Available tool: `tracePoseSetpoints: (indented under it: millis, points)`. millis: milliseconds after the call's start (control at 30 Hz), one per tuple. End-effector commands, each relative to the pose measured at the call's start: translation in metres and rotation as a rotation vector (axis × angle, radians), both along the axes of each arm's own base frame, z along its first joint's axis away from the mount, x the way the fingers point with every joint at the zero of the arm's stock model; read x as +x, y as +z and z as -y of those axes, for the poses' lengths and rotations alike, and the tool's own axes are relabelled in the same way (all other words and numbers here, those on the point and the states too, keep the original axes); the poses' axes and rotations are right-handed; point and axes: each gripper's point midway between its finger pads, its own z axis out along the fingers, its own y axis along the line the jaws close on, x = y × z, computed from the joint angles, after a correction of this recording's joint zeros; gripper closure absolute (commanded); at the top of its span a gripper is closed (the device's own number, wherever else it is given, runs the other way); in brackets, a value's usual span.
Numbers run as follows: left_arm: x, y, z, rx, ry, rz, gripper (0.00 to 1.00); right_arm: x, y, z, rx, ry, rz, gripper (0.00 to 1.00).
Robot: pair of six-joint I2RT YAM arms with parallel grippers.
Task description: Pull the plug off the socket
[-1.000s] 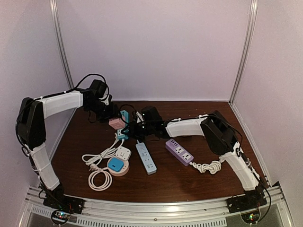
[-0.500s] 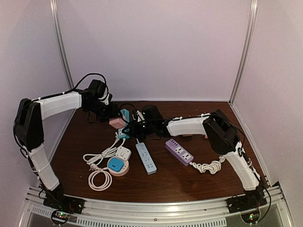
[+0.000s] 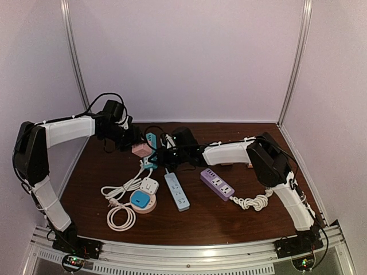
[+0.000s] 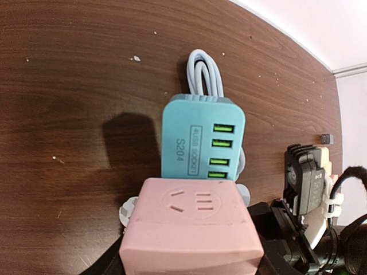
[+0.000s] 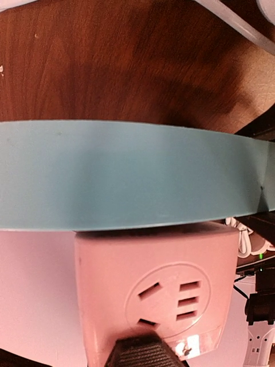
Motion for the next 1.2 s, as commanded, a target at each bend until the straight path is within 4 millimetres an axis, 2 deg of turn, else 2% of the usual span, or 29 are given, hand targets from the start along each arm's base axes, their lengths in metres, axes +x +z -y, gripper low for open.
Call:
tracePoseSetpoints:
  millis: [0,233,467,700,1167]
  points:
    - [0.017,0.059,-0.001,-0.143,0.037,0.143,0.72,0.016,-0.056,0.045,-0.182,-0.139,-0.094,0.88]
    - [0.019,0.045,-0.014,-0.027,0.039,0.126,0.72,0.016,-0.059,0.052,-0.186,-0.153,-0.111,0.88]
    - [0.017,0.055,0.009,-0.182,-0.025,0.177,0.71,0.019,-0.058,0.051,-0.182,-0.161,-0.11,0.88]
    - [0.012,0.058,0.019,-0.256,-0.056,0.164,0.71,0.022,-0.058,0.053,-0.194,-0.168,-0.094,0.88]
    - [0.008,0.071,-0.001,-0.182,0.006,0.265,0.71,0.025,-0.059,0.056,-0.2,-0.187,-0.106,0.9]
